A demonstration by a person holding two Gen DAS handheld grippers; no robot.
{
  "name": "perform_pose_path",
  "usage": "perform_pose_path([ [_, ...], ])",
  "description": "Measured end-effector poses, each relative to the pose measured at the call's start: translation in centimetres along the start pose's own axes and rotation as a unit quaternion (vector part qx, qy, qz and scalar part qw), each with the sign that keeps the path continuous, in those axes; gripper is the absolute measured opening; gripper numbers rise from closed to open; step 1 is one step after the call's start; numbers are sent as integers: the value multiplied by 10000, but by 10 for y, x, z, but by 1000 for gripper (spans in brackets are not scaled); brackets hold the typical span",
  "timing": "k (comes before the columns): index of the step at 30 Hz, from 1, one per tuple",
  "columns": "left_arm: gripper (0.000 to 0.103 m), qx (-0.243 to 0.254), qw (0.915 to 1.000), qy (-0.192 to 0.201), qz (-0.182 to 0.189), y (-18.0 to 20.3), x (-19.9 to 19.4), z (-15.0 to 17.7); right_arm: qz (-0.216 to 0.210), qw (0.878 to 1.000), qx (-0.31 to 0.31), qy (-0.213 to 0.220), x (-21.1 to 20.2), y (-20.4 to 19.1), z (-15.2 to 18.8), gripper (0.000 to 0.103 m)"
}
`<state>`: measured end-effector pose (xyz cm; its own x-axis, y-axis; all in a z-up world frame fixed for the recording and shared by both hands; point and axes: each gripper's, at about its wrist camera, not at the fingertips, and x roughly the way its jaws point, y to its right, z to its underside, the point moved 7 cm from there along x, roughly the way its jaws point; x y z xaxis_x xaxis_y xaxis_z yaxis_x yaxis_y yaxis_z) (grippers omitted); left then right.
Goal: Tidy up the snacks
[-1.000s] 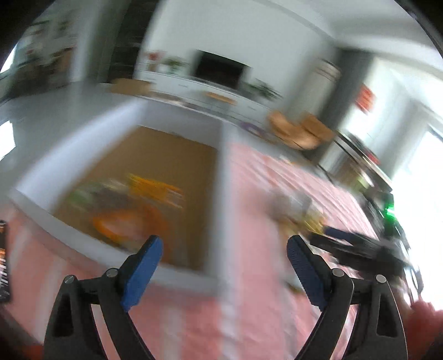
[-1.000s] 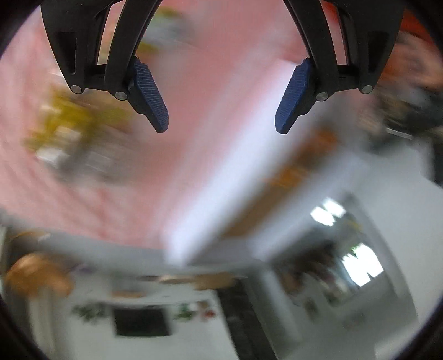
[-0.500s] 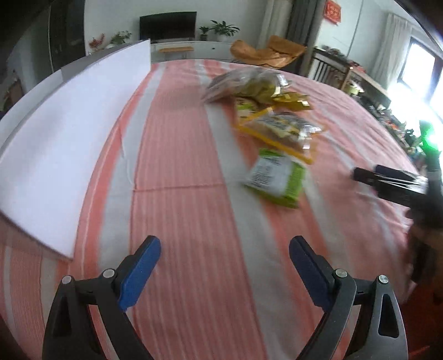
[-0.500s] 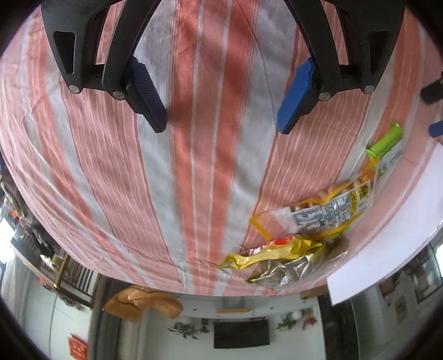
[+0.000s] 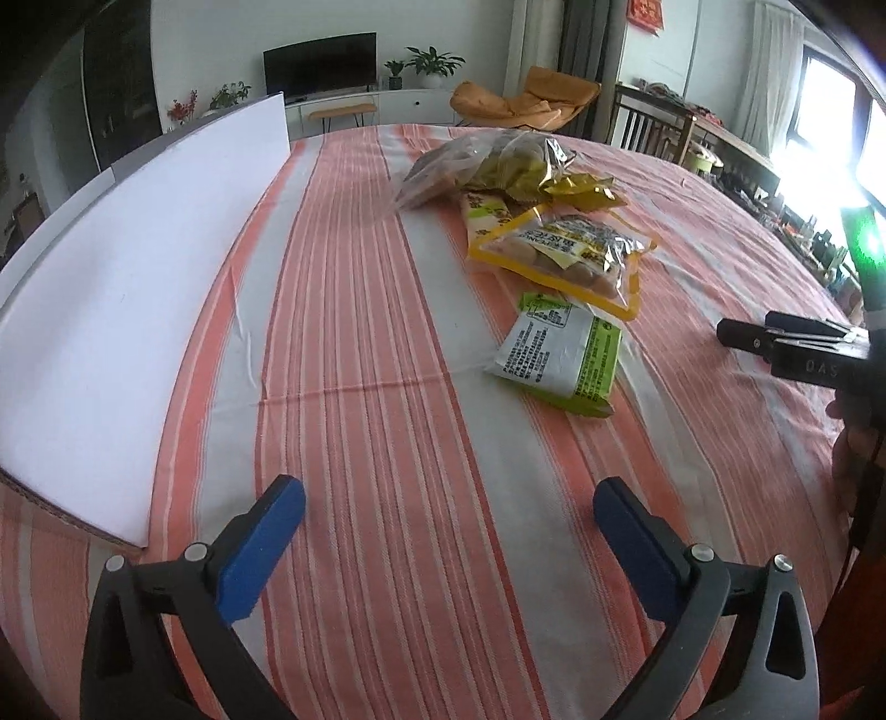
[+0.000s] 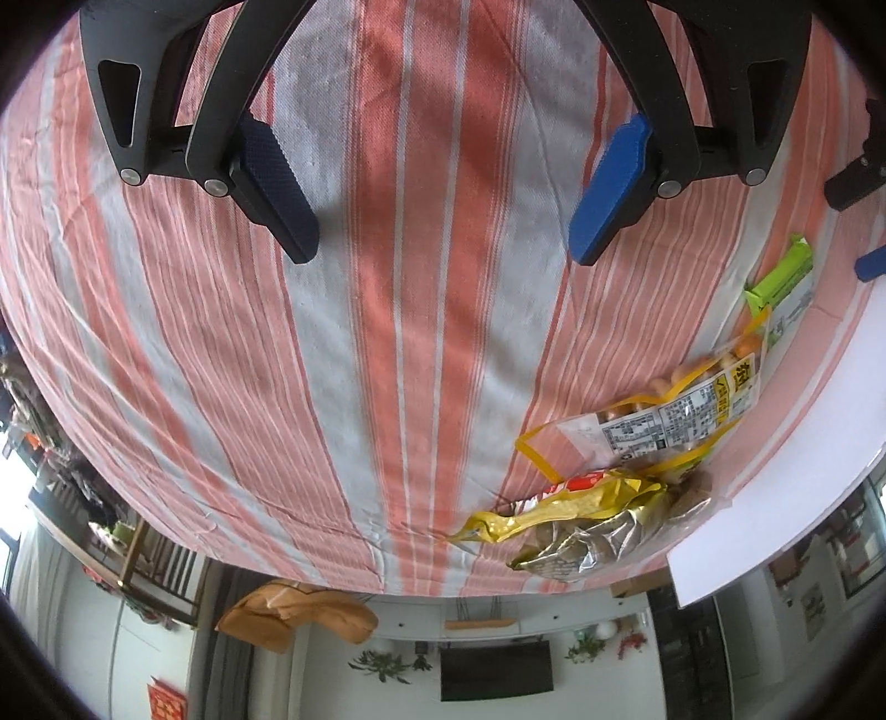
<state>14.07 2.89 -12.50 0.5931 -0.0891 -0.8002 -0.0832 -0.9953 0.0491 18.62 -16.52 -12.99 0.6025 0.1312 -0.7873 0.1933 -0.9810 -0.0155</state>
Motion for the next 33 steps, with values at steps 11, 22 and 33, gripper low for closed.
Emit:
perform_pose_path([
  [11,103,109,9999,-51,-123,2,2,1,5,10000,-2,0,0,0,0,94],
  [22,103,110,9998,-49,-125,2,2,2,7,10000,-1,-1,-1,0,0,94],
  [33,103,111,9999,-47,-123,2,2,1,9,10000,1,-1,-1,0,0,94],
])
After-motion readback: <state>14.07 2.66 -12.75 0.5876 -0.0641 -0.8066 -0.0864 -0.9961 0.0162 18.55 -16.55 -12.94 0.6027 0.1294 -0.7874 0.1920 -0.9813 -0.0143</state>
